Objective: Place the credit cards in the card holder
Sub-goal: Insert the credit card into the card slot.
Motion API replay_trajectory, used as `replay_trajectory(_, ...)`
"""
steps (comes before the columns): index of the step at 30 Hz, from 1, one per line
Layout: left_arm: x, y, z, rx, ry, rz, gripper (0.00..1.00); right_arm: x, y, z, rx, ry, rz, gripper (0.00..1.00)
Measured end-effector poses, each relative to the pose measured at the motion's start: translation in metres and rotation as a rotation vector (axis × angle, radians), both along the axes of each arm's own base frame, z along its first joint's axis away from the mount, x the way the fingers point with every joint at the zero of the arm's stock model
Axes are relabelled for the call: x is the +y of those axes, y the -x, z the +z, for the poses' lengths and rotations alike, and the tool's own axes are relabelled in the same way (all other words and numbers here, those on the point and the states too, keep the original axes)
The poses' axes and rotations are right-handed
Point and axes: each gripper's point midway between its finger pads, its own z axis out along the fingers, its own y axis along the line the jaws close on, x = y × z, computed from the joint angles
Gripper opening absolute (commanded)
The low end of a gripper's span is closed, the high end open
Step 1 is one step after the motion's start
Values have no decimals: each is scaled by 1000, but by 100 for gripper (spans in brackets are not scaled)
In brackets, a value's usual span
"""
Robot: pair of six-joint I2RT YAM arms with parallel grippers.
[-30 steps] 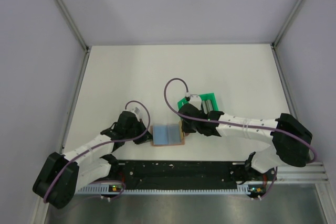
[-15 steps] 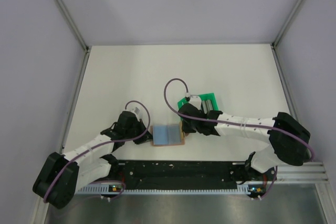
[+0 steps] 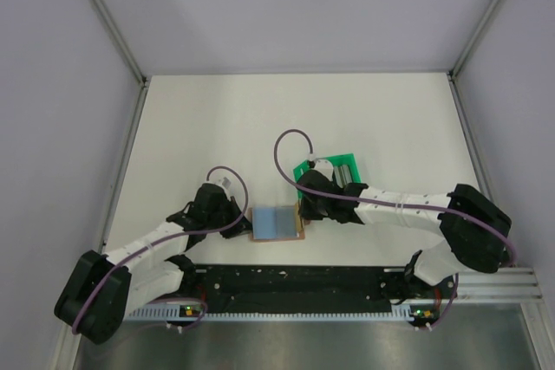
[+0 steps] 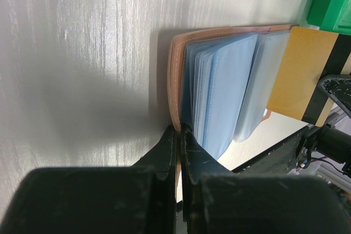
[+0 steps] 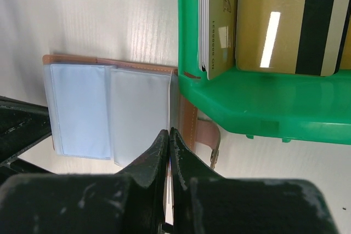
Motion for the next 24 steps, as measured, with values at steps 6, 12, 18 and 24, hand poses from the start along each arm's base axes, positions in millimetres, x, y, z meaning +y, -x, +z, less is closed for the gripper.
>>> replay_trajectory(6,0,0,0,0,0,0,0,2,1,1,5,-8,5,0)
replay_trajectory(12,0,0,0,-2,2,0,0,6,5,1,26,-27,21,0)
replay_trajectory(18,-1,0,0,0,2,-2,0,8,8,2,41,-39,27,0)
replay_trajectory(24,-2,-1,0,-1,7,-4,0,20,9,8,47,-96,50,0)
